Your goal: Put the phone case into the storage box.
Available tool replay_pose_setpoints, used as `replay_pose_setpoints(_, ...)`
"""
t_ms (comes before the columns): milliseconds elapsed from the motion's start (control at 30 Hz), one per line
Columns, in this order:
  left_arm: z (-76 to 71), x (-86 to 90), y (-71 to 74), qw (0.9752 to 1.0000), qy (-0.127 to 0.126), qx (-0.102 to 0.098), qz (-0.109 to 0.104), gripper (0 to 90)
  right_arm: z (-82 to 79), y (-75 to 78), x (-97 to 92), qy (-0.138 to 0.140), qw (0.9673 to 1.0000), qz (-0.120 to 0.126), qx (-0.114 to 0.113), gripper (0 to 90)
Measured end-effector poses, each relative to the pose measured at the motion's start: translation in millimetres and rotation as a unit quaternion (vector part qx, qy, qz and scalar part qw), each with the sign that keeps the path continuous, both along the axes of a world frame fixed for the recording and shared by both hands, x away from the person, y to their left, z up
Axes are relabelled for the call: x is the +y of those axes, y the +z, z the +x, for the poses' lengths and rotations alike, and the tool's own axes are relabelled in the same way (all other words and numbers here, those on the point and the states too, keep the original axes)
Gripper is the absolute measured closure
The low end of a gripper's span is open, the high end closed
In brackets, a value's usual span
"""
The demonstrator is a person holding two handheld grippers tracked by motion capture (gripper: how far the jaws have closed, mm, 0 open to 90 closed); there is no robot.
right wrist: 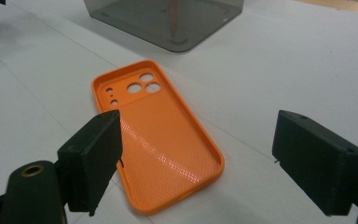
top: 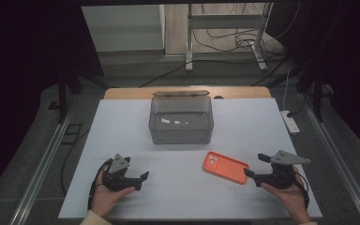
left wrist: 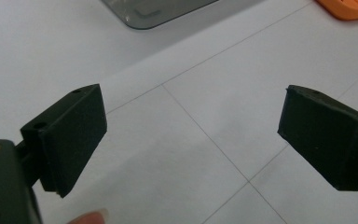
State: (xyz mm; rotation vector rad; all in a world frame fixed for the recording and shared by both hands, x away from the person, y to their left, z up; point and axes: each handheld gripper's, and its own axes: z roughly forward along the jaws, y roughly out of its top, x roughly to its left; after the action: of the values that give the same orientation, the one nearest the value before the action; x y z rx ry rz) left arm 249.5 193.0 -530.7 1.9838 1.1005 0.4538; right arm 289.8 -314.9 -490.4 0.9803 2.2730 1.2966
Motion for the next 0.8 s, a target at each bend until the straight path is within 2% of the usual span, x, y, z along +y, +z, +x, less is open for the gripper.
replay_pose_setpoints(600,-0.9,1.6,1.8,1.0000,0.002,0.000,-0.002,7.6,12.2,32.6,16.7,0.017,0.9997,-0.017,0.004,17.9)
replay_pose_setpoints(800,-0.6,1.3,2.3,1.0000,0.001,-0.001,-0.002,7.6,13.9,44.7,18.5,0.022,0.9988,-0.044,0.000,17.4)
